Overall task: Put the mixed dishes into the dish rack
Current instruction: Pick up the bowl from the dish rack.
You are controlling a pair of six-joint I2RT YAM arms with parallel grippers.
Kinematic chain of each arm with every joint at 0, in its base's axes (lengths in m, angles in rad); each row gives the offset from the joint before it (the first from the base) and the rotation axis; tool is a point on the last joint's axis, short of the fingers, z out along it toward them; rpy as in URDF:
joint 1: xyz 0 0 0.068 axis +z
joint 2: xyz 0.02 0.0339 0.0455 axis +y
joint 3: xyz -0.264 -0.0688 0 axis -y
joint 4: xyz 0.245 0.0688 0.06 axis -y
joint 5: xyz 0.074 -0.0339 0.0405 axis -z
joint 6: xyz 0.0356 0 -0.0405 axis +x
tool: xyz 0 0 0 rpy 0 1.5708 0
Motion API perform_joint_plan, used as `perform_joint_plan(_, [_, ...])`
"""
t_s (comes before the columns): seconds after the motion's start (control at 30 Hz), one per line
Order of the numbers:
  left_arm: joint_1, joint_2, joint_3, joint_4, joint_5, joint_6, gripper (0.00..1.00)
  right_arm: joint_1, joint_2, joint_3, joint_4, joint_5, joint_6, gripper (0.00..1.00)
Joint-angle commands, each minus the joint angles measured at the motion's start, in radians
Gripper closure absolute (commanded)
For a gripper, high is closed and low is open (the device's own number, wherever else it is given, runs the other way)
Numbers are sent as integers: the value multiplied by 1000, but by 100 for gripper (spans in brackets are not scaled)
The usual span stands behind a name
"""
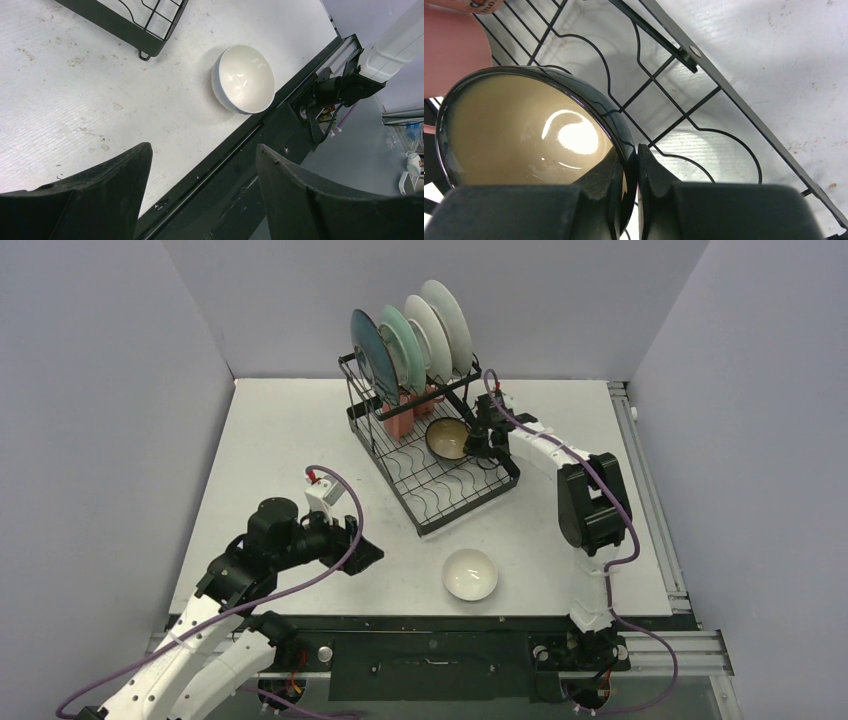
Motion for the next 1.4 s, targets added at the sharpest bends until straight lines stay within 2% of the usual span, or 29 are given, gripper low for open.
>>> perform_joint_plan(0.0, [10, -3, 4, 52, -2, -5, 27, -6, -48, -2, 80, -14, 10, 100])
perform_joint_plan(0.23, [14, 24, 12, 47, -25, -3, 27, -4, -137, -47, 82, -23, -26, 100])
perform_joint_plan(0.57, [15, 91, 75, 70, -45, -58, 19, 45, -389, -178, 21, 67, -124, 100])
perform_joint_plan(0.77, [15, 130, 153, 56, -72, -76, 18, 134, -563, -253, -49, 222, -197, 100])
perform_joint_plan(0.97, [14, 159, 210, 54, -76, -112, 18, 219, -688, -325, -86, 291, -227, 100])
perform_joint_plan(1.37, [-13, 226, 224, 76, -109, -214, 20, 430, -813, -355, -173, 464, -237, 100])
